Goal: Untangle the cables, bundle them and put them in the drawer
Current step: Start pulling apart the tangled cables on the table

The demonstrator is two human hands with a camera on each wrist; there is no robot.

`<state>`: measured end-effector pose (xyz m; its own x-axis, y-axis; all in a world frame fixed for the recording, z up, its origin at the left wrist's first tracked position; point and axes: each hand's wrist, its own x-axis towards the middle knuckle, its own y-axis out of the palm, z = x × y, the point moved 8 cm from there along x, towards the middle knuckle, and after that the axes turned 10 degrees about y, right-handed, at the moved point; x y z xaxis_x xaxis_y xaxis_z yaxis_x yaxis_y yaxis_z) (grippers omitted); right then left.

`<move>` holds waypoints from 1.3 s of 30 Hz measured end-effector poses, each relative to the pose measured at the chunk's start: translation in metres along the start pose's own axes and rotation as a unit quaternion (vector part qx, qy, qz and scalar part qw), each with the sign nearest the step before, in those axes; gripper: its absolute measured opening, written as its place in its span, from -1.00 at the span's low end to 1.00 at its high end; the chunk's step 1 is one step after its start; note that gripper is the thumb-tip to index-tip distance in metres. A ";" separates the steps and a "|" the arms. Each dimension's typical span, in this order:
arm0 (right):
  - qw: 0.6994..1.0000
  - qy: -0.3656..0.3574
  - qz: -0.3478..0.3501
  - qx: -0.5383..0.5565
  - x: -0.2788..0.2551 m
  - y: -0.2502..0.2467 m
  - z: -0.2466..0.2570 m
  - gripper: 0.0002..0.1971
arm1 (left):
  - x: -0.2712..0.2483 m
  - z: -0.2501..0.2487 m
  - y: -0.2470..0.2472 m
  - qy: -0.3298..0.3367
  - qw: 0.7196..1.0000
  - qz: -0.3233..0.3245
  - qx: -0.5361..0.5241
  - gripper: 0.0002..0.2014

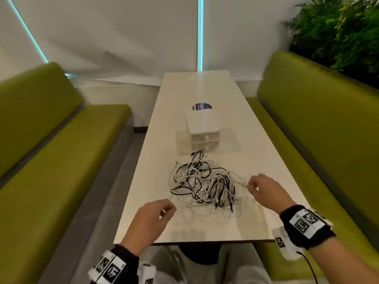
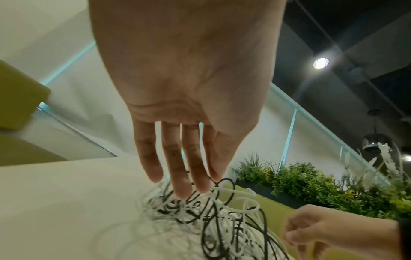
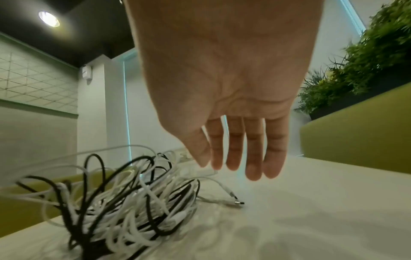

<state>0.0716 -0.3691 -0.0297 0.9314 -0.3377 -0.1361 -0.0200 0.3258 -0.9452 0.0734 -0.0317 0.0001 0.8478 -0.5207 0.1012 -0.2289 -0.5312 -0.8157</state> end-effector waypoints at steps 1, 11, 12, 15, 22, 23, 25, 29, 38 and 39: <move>1.000 0.010 -0.015 -0.006 0.011 0.003 0.001 -0.83 | 0.012 -0.003 0.005 0.010 1.000 -0.002 -0.012 -0.91; 0.999 0.024 0.006 -0.046 0.057 0.030 0.005 -0.79 | 0.084 -0.053 0.031 0.067 0.996 0.008 -0.066 -0.90; 0.999 0.024 -0.001 -0.035 0.058 0.025 0.006 -0.81 | 0.091 -0.057 0.030 0.070 0.995 0.002 -0.072 -0.90; 0.999 0.018 -0.032 0.023 0.055 0.003 0.013 -0.86 | 0.112 -0.066 0.026 0.081 0.994 -0.027 -0.063 -0.89; 0.946 -0.104 -0.101 0.289 0.013 -0.072 0.076 -0.96 | 0.145 -0.087 0.023 0.128 0.990 -0.030 -0.055 -0.57; 0.933 -0.123 -0.087 0.328 0.005 -0.079 0.088 -0.96 | 0.146 -0.089 0.024 0.132 0.990 -0.018 -0.045 -0.49; 0.915 -0.158 -0.049 0.369 -0.005 -0.086 0.111 -0.97 | 0.148 -0.091 0.021 0.129 0.991 -0.006 -0.037 -0.52; 0.883 -0.191 -0.028 0.427 -0.011 -0.087 0.131 -0.92 | 0.146 -0.078 0.004 0.082 0.996 -0.030 -0.026 -0.79; 0.912 -0.109 0.175 0.354 -0.002 0.018 0.156 -0.37 | 0.128 -0.021 -0.007 -0.026 0.944 -0.144 -0.294 -0.59; 0.918 -0.103 0.187 0.334 -0.002 0.024 0.160 -0.45 | 0.128 -0.017 -0.007 -0.034 0.931 -0.153 -0.330 -0.54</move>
<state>0.1269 -0.2196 -0.0047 0.9551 0.0597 -0.2902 -0.1890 0.8770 -0.4417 0.1757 -0.1065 0.0286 0.9448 -0.2452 0.2171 -0.1962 -0.9545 -0.2245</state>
